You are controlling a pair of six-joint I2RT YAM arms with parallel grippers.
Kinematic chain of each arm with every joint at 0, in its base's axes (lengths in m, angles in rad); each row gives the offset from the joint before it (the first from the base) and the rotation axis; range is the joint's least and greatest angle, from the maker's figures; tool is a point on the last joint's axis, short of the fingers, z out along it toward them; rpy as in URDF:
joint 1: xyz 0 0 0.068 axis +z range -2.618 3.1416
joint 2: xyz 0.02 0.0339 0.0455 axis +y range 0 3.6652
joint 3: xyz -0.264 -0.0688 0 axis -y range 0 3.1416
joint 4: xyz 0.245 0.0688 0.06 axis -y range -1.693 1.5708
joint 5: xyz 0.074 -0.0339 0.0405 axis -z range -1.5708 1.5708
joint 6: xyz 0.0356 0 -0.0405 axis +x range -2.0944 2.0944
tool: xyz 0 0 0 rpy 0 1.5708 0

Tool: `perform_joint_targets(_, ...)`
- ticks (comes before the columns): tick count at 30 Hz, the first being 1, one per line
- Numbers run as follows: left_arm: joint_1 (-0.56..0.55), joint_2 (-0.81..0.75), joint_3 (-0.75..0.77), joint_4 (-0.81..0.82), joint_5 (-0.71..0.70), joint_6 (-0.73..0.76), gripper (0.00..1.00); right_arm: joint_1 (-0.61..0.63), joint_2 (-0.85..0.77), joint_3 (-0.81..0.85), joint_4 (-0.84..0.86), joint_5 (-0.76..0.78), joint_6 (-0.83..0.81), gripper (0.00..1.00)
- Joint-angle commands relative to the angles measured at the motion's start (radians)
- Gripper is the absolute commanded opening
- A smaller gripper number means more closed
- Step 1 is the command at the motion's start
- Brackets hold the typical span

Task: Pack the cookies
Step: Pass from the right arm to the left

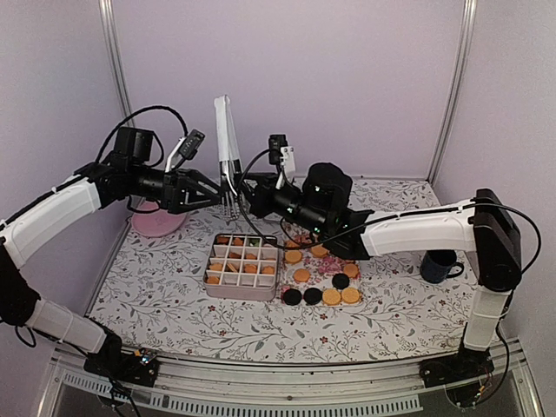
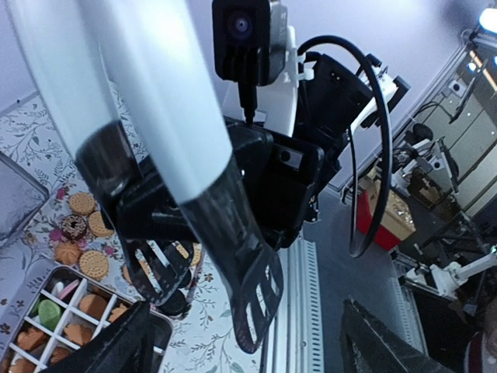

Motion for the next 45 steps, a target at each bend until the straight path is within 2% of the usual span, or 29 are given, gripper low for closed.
perform_joint_targets(1, -0.008, -0.019, -0.030, 0.068, 0.111, -0.057, 0.77, 0.005, 0.025, 0.004, 0.203, 0.029, 0.070, 0.00)
perform_joint_targets(7, -0.009, -0.006, -0.039, 0.134, 0.145, -0.126, 0.66, 0.006, 0.074, 0.017, 0.293, 0.008, 0.111, 0.00)
perform_joint_targets(11, -0.008, -0.002, -0.053, 0.149, 0.145, -0.129, 0.50, 0.008, 0.099, 0.021, 0.342, -0.007, 0.128, 0.00)
perform_joint_targets(14, -0.008, 0.001, -0.066, 0.153, 0.142, -0.124, 0.31, 0.012, 0.110, 0.023, 0.367, -0.014, 0.136, 0.00)
perform_joint_targets(16, -0.008, 0.003, -0.081, 0.155, 0.137, -0.118, 0.23, 0.015, 0.114, 0.021, 0.389, -0.020, 0.135, 0.00)
perform_joint_targets(19, -0.008, 0.005, -0.093, 0.160, 0.141, -0.119, 0.22, 0.018, 0.121, 0.023, 0.415, -0.022, 0.131, 0.00)
perform_joint_targets(23, -0.009, 0.007, -0.094, 0.171, 0.160, -0.134, 0.26, 0.021, 0.141, 0.039, 0.440, -0.032, 0.129, 0.00)
perform_joint_targets(24, -0.008, 0.007, -0.096, 0.177, 0.168, -0.138, 0.23, 0.021, 0.147, 0.046, 0.443, -0.038, 0.127, 0.00)
perform_joint_targets(27, -0.007, 0.003, -0.097, 0.182, 0.183, -0.139, 0.03, 0.022, 0.161, 0.060, 0.442, -0.056, 0.130, 0.00)
perform_joint_targets(29, -0.003, -0.001, -0.100, 0.180, 0.191, -0.136, 0.00, 0.024, 0.159, 0.054, 0.442, -0.068, 0.133, 0.08)
perform_joint_targets(30, 0.000, -0.004, -0.102, 0.176, 0.192, -0.130, 0.00, 0.023, 0.154, 0.044, 0.442, -0.072, 0.130, 0.15)
perform_joint_targets(32, 0.006, -0.004, -0.098, 0.135, 0.183, -0.088, 0.00, 0.021, 0.128, 0.009, 0.437, -0.081, 0.116, 0.41)
perform_joint_targets(34, 0.008, -0.003, -0.069, 0.018, 0.128, 0.020, 0.00, 0.003, 0.078, -0.034, 0.388, -0.132, 0.072, 0.60)
perform_joint_targets(36, 0.006, -0.004, -0.043, -0.095, 0.049, 0.172, 0.00, -0.033, 0.017, -0.055, 0.266, -0.254, 0.041, 0.73)
perform_joint_targets(38, 0.002, -0.005, -0.028, -0.181, -0.033, 0.285, 0.00, -0.073, -0.046, -0.065, 0.121, -0.343, 0.008, 0.82)
perform_joint_targets(40, -0.008, -0.009, -0.021, -0.256, -0.109, 0.385, 0.00, -0.113, -0.119, -0.093, 0.026, -0.478, -0.039, 0.97)
perform_joint_targets(41, -0.016, -0.010, -0.024, -0.282, -0.142, 0.430, 0.00, -0.134, -0.143, -0.099, -0.013, -0.541, -0.061, 1.00)
perform_joint_targets(45, -0.047, -0.018, -0.044, -0.344, -0.232, 0.532, 0.00, -0.198, -0.193, -0.067, -0.192, -0.725, -0.120, 0.99)
